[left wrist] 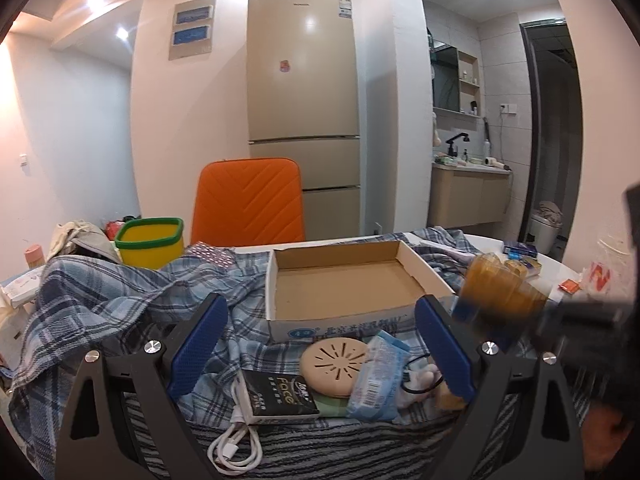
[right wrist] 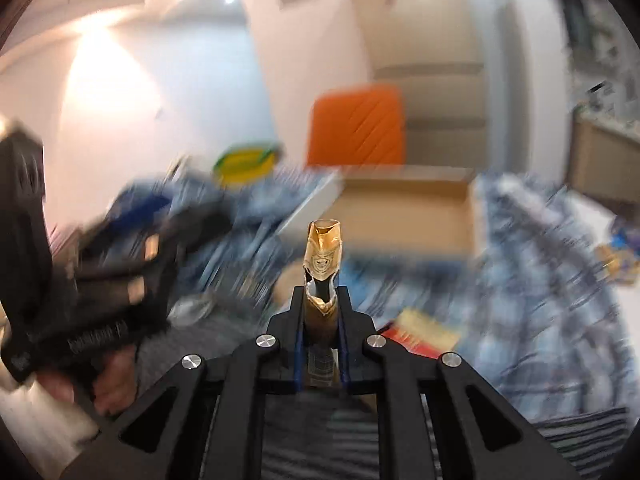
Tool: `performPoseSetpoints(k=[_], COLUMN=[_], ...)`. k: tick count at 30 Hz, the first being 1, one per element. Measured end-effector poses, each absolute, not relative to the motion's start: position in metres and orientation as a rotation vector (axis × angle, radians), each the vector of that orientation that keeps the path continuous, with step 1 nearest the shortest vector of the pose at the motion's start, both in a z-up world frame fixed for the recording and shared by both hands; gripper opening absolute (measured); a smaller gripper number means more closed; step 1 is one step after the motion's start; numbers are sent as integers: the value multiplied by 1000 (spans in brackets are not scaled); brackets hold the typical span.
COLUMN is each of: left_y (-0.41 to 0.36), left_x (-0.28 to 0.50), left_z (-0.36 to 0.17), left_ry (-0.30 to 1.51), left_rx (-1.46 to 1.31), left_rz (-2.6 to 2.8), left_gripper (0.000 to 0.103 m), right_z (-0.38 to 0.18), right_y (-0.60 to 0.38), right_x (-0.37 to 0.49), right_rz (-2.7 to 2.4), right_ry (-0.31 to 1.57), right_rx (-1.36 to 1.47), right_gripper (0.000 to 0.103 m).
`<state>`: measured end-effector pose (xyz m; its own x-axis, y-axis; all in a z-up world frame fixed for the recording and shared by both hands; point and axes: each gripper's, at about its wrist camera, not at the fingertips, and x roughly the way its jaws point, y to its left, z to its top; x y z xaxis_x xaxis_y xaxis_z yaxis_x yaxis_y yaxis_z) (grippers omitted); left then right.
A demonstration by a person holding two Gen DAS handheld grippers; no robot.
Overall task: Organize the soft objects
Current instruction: 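Grasp the red-and-white Liqun cigarette pack with the left tool while the right tool holds the gold object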
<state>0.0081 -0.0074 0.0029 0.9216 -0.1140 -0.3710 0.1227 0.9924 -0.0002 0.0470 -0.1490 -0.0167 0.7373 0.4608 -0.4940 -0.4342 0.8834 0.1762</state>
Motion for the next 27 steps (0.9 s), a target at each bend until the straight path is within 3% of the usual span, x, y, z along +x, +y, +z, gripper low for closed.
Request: performPoseSetpoints(k=[4,8,14,19,27], left_y=[-14,-26,-56,-76,-79], left_x=[14,30,55,55,77], left_z=[-2,-10,-36,-43,-69], left_ry=[461,612,940,985,1195], left_rx=[6,-33,-96,2,-49], left_rz=[-264,-389,-610,-587,-623], left_gripper=[94,75,58,58,66], right_z=[5,14,17,14,13], right_y=[-179,-199,-214,-206,-207], right_x=[32,26,30,32,32], right_rz=[287,190,179,186,187], right_ry=[376,311,325,330,339], right_rx=[65,98,126,112,113], right_gripper=[14,14,14,14,14])
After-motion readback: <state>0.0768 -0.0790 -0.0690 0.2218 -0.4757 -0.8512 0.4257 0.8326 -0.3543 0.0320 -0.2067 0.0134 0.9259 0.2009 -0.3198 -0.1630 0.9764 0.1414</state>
